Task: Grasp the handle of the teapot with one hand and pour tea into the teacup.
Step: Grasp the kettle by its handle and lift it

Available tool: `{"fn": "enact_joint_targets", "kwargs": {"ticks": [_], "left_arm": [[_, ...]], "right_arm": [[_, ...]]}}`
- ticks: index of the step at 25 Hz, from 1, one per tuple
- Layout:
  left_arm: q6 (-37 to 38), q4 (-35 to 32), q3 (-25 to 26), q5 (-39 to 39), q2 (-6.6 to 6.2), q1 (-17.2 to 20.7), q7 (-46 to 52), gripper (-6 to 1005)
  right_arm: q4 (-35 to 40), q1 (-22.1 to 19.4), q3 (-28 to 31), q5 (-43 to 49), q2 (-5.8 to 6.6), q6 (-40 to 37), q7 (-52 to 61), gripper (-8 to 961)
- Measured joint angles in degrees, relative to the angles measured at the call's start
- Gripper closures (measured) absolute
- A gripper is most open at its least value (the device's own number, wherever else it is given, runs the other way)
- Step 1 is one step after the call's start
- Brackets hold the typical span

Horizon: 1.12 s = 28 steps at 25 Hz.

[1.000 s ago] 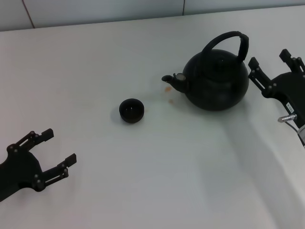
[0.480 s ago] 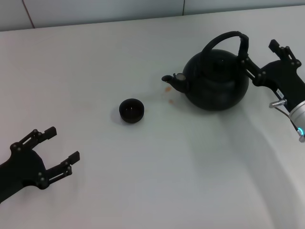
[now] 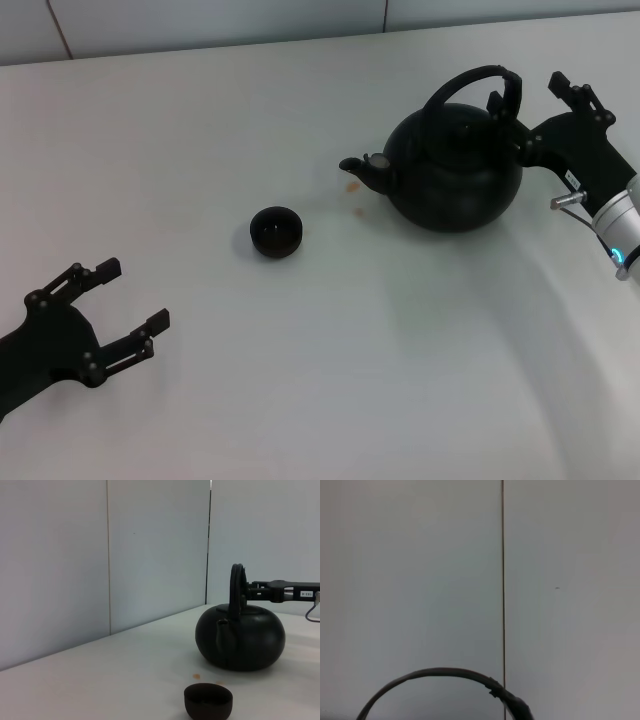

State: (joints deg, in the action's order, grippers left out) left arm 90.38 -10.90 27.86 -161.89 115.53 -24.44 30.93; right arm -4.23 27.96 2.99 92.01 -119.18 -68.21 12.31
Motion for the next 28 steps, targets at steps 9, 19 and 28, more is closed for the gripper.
{"fn": "enact_joint_targets", "kwargs": {"ticks": [9,19,28], "left_arm": [[-0.3,-0.1,0.0,0.4,0.05,-0.4,0.1,140],[-0.4,-0.1,0.0,1.1,0.05,-0.4,0.5,140],[-0.4,-0.2,0.0,1.2,0.05,-0.4,0.5,139]], "right_arm": [[0.0,0.5,-0.4,0.3,0.0,0.3,0.9,134],[-0.5,0.8,-0.5,0.5,0.0,1.8,1.5,400],[-0.6,1.1,-0.5,0.5,-0.06,1.9,2.3,698]]}}
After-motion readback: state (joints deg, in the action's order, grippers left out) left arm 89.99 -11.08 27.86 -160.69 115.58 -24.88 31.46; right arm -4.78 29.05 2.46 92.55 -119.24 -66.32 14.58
